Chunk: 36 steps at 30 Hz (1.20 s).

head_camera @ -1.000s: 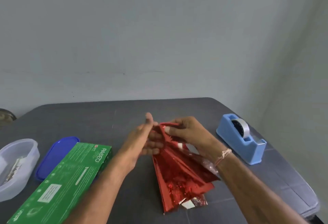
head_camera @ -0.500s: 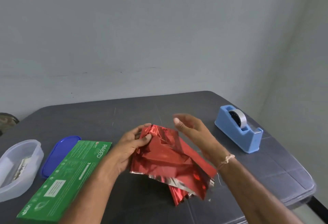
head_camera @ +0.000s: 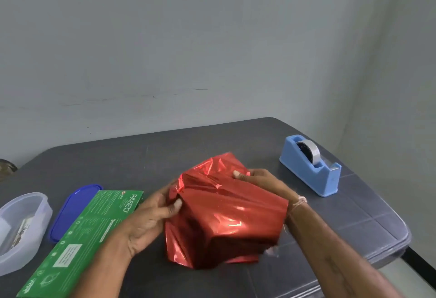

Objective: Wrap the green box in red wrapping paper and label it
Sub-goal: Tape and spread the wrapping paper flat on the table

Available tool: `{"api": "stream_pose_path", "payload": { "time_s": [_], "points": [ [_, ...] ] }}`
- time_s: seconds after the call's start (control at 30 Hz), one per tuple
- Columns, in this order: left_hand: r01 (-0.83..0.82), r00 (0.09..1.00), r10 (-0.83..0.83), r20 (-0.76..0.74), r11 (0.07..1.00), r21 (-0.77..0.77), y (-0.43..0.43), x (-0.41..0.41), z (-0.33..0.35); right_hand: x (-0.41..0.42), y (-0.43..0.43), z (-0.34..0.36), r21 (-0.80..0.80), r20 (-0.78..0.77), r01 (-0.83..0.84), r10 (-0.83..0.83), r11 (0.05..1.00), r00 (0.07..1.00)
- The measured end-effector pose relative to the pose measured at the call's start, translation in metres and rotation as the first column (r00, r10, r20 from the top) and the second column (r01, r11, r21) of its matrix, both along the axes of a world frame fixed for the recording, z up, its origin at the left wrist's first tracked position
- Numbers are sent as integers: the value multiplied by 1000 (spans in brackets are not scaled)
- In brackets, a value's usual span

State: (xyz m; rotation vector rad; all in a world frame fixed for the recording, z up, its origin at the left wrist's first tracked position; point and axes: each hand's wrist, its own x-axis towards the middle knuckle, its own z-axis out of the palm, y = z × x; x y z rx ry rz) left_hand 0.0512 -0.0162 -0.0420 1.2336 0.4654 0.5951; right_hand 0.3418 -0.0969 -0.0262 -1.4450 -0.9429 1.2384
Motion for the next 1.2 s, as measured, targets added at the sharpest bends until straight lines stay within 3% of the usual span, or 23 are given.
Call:
{"api": "stream_pose_path", "payload": {
  "time_s": [0.1,0.3,0.37,0.53,0.63,0.77,0.83,0.87,0.9,0.93,0.97,1.0,1.07,1.2],
  "points": [
    [94,981,-87,-172,995,34,4,-2,5,11,4,9,4,104,57,-57,998,993],
    [-65,930,139,-340,973,219,9,38,37,12,12,42,-2,278,-77,75,997,958],
    [-97,924,172,-342,969,226,9,55,42,13,6,53,26,259,-80,71,996,963],
    [-320,924,325,-200,946,57,11,73,49,32,-14,52,124,-48,34,-28,992,998],
    [-423,881,405,-247,906,-23,22,74,34,23,-19,30,46,-291,138,-119,989,949],
    [-498,830,453,-325,865,-66,23,79,3,5,-22,11,-23,-408,141,-138,990,903],
    [-551,760,540,-361,830,83,15,80,-9,0,-20,8,-27,-396,172,-169,985,903],
    [-564,671,650,-358,760,323,10,79,-13,-2,-18,6,-28,-356,213,-209,977,911],
    [-520,566,769,-297,612,596,8,78,-15,-4,-16,4,-25,-320,257,-252,966,913],
    [-443,525,835,-164,433,785,3,77,-13,-7,-14,2,-15,-293,290,-282,957,914],
    [-400,585,810,-46,338,852,-1,79,-8,-10,-11,-1,-3,-269,321,-310,947,912],
    [-381,678,735,-19,373,846,-6,85,0,-11,-8,-3,16,-252,342,-328,939,911],
    [-319,813,580,-60,528,787,-15,101,13,-15,-8,0,48,-222,344,-325,938,919],
    [-341,877,474,-78,729,593,-21,122,15,-25,-21,15,68,-239,146,-126,987,963]
  ]
}}
